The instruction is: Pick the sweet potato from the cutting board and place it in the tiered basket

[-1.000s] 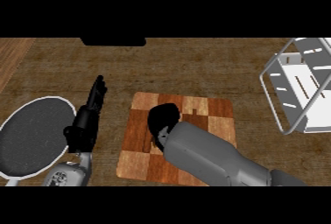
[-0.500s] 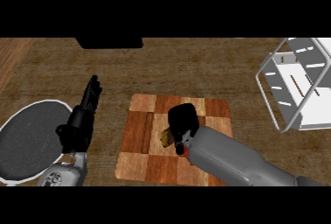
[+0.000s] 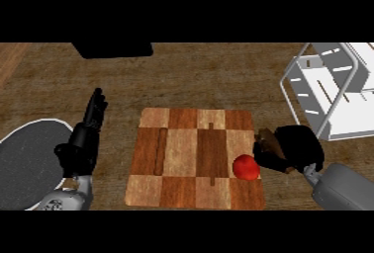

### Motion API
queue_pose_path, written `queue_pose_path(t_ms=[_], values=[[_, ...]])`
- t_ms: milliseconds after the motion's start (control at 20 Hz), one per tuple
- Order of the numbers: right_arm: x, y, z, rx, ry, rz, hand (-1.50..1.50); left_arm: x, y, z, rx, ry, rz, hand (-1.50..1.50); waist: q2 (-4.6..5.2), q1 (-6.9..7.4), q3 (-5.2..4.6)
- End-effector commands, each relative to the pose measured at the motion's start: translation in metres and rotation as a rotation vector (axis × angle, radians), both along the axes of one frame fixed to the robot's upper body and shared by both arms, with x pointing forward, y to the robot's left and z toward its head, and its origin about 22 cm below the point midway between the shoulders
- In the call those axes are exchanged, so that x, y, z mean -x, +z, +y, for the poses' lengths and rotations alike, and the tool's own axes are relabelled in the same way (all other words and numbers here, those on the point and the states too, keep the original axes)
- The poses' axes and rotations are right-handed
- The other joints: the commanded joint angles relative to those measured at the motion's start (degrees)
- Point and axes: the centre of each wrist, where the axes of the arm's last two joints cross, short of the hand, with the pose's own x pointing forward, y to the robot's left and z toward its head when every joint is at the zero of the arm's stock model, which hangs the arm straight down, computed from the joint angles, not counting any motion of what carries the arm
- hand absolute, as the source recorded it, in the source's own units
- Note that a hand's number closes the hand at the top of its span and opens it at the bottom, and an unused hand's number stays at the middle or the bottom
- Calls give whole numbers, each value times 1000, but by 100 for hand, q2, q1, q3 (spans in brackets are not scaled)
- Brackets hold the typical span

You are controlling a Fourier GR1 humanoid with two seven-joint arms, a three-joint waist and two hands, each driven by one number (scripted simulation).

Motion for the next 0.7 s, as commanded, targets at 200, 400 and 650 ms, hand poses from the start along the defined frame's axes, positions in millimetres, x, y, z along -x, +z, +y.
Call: queue_pose_path(t_ms=[200, 400, 650], values=[[32, 88, -65, -23, -98, -256, 150, 2, 8, -10, -13, -25, 1, 0, 34, 57, 1], [52, 140, -54, -56, -101, -382, 150, -2, -3, -8, 2, -14, -5, 0, 31, -33, -7], [57, 214, -65, -130, -138, -473, 150, 12, -6, 3, 11, -7, 9, 0, 34, 18, -1]])
